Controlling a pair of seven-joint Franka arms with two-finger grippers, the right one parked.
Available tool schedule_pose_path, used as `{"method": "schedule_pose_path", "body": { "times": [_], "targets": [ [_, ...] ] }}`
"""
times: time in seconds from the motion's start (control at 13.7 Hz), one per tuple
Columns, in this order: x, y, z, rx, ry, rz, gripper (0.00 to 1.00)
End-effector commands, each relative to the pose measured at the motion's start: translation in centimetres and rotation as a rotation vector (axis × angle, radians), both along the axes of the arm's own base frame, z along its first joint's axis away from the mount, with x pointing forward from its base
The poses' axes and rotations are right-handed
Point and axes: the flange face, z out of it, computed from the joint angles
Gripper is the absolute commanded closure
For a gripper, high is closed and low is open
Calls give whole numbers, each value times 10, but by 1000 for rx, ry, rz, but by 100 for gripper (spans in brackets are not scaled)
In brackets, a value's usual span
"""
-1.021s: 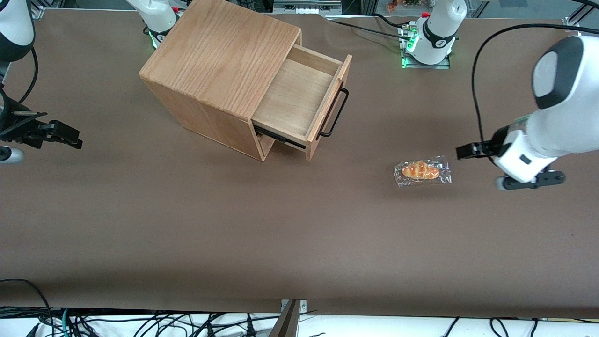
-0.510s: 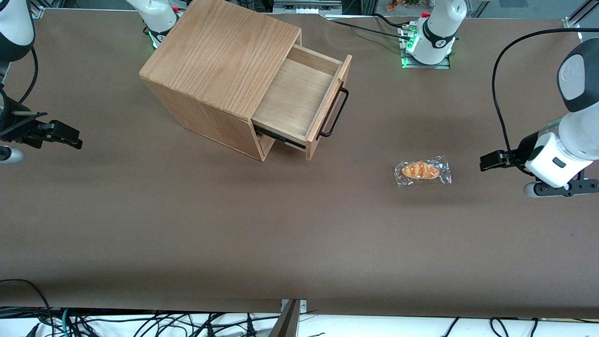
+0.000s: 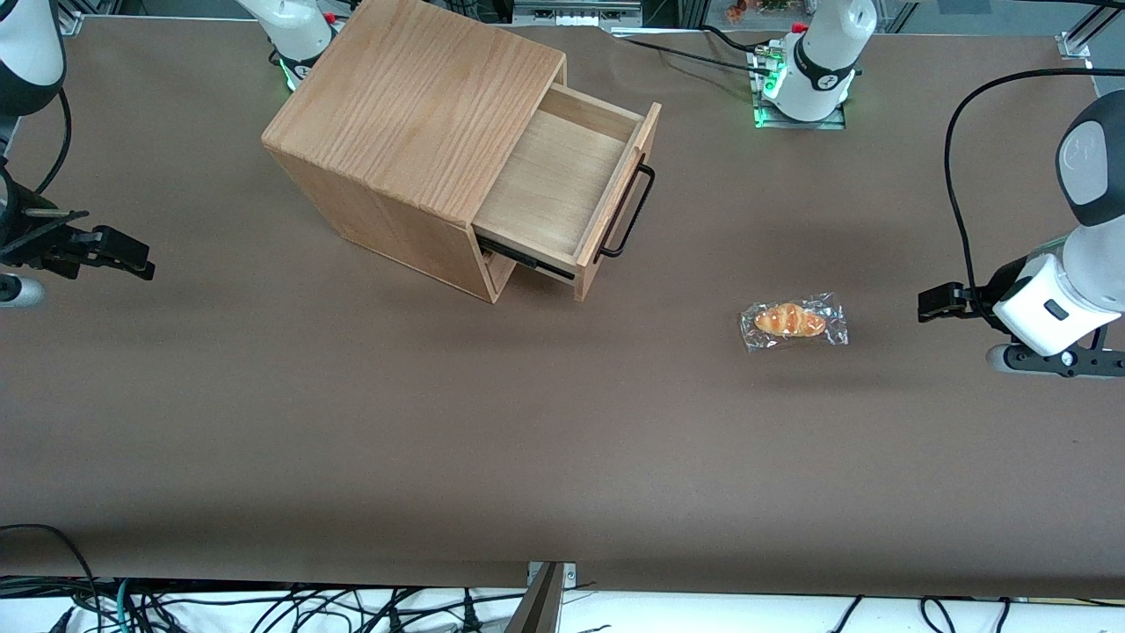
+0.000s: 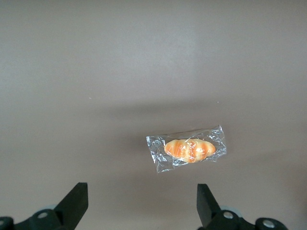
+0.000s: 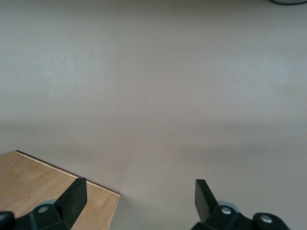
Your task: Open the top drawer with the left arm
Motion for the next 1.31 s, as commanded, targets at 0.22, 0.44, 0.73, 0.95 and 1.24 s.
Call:
{"method": "schedule_pose_path", "body": {
  "times": [0.22,0.44,0.73,0.95,1.24],
  "targets": [
    [0,2,7,27,-12,-22,0],
    [1,13,2,22,-6,-4,0],
    [6,28,2,23,-53,10,0],
    [9,25,-1,24,-52,7,0],
    [12,12,-9,19,-44,1,0]
  ]
}}
